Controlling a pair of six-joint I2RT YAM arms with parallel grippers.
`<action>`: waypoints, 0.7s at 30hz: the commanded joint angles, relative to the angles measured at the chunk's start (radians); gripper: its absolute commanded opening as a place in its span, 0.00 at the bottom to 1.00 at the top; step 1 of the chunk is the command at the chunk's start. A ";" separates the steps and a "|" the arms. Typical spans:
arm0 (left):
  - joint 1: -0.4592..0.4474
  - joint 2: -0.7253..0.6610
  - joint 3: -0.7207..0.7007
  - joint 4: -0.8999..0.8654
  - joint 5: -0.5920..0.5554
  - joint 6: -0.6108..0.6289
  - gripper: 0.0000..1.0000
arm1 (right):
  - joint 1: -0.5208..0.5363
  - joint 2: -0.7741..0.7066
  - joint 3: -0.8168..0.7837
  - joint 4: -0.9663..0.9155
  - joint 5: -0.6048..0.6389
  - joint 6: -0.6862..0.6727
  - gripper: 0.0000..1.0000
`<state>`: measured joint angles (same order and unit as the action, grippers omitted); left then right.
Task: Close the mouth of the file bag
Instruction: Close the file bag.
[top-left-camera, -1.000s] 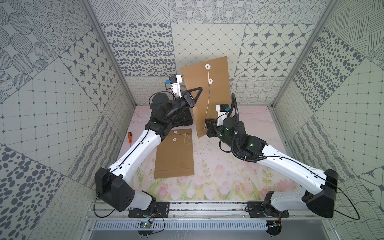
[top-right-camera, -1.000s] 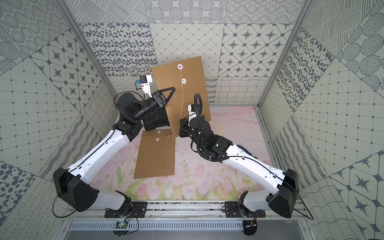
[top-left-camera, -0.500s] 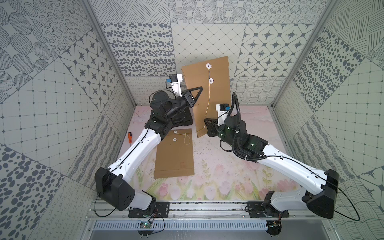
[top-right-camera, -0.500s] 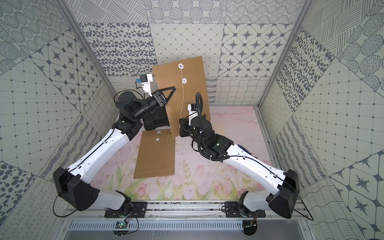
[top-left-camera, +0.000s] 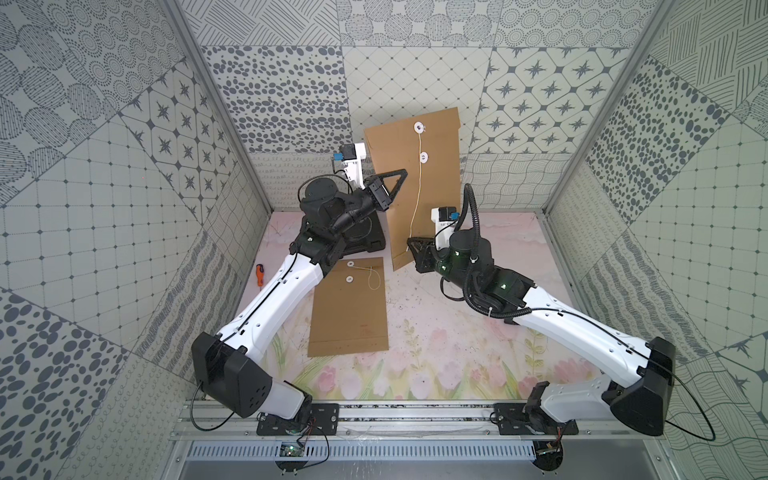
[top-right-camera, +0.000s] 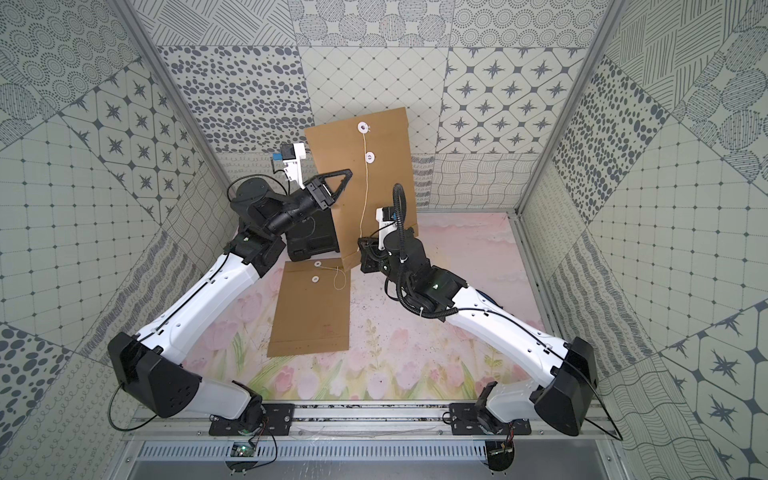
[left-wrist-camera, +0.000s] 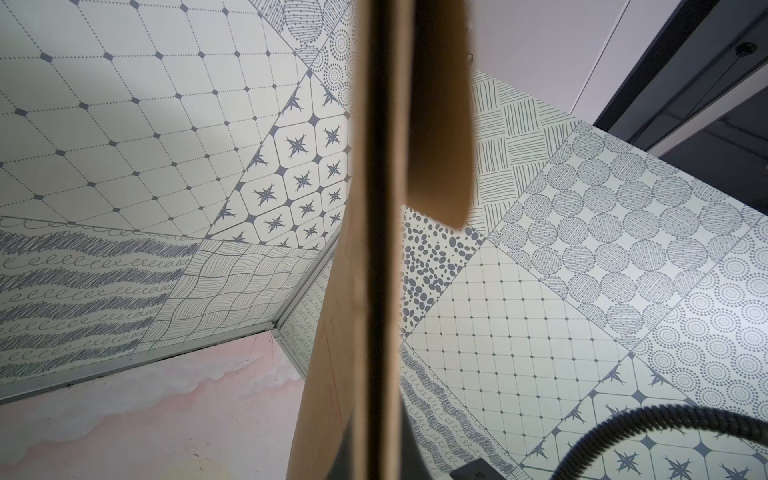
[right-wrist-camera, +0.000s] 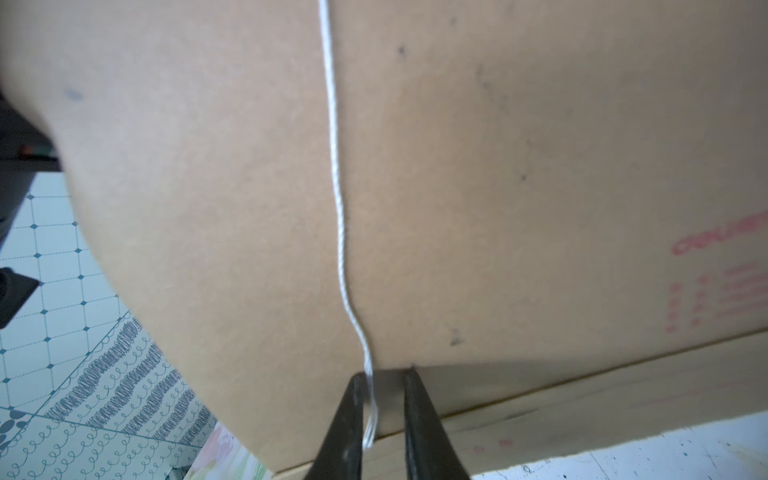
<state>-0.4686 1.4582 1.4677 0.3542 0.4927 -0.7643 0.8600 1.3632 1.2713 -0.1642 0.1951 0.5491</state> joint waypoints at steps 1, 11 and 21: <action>-0.008 -0.001 0.022 0.050 0.041 -0.004 0.00 | -0.009 0.039 0.033 0.050 -0.022 -0.003 0.15; -0.013 0.013 0.032 0.041 0.048 -0.002 0.00 | -0.010 0.057 0.053 0.068 -0.045 0.000 0.18; -0.018 0.012 0.046 0.024 0.055 0.005 0.00 | -0.011 0.065 0.071 0.052 -0.025 -0.018 0.03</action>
<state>-0.4774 1.4746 1.4975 0.3477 0.5110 -0.7639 0.8505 1.4181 1.3148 -0.1520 0.1600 0.5430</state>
